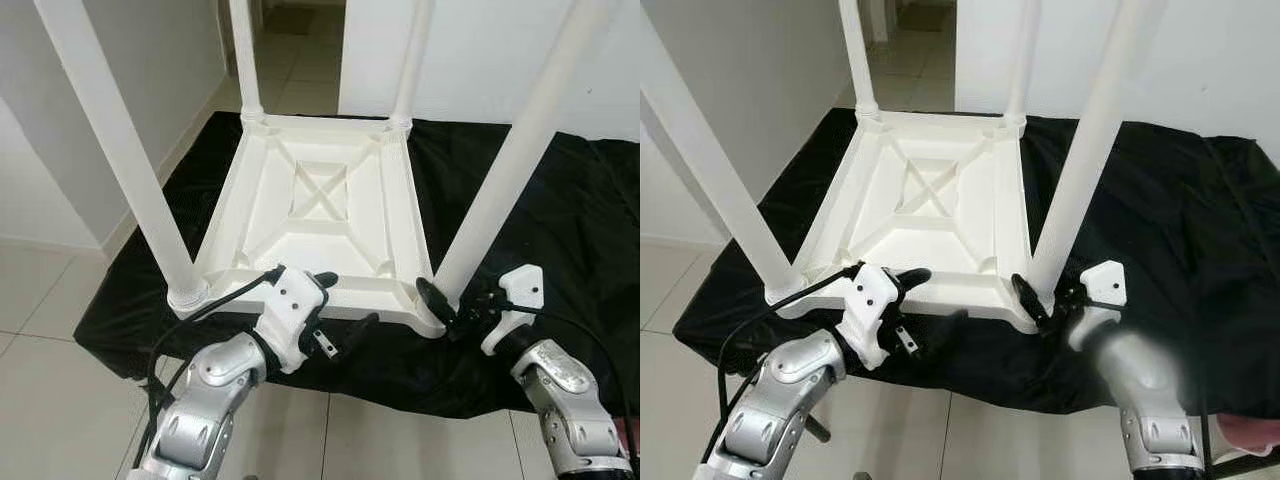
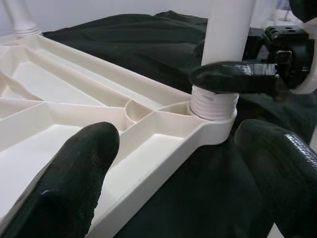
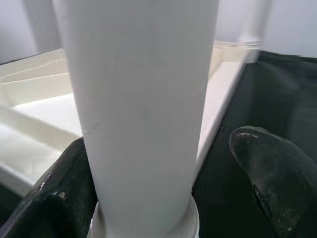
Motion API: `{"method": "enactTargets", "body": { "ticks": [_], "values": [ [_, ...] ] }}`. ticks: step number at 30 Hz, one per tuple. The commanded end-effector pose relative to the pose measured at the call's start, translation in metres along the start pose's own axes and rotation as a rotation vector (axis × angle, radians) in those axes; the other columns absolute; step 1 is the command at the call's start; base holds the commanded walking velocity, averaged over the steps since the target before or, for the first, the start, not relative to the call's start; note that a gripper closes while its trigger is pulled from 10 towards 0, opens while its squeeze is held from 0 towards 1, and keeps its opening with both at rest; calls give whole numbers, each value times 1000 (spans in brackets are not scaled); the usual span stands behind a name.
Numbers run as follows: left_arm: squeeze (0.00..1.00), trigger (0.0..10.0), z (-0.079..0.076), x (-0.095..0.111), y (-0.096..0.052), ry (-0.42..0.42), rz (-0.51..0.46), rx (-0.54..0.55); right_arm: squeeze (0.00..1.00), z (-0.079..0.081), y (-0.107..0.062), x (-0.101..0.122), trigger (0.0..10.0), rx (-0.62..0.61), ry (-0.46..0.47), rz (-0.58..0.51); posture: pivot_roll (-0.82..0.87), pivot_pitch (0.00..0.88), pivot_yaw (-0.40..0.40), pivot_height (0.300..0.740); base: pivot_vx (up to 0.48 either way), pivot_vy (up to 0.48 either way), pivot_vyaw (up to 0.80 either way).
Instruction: Building children table
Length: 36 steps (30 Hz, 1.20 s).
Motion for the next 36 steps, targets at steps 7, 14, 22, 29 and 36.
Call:
{"method": "enactTargets", "body": {
  "ticks": [7,14,22,29,36],
  "values": [
    [0,10000,16,-3,3,-4,17,180,0,-12,8,1,10000,-99,15,-30,-65,95,26,740,0,0,0],
    [0,10000,15,-4,6,-31,32,156,0,-4,18,6,10000,-56,-1,-55,-70,76,63,740,0,0,0],
    [0,10000,5,-6,5,-40,45,88,0,5,33,13,5765,40,-28,-67,-62,53,63,740,0,0,0],
    [184,10000,-1,-7,5,-71,39,48,0,8,37,11,0,114,-61,-45,-45,38,51,740,0,0,0],
    [576,10000,1,-12,4,-95,65,63,0,8,33,1,0,137,-62,-11,-38,24,37,740,0,0,0]
  ]
}}
Point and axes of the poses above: a point about 5 cm out from each wrist's last joint towards the gripper, its own y axis pointing out of the wrist towards the gripper, its own x axis along the axis of the wrist's last joint, z = x × y, the point moved 5 cm from there along y, pointing out of the wrist towards the gripper, and after that the axes turned 1 degree about y, right-handed, at the moved point
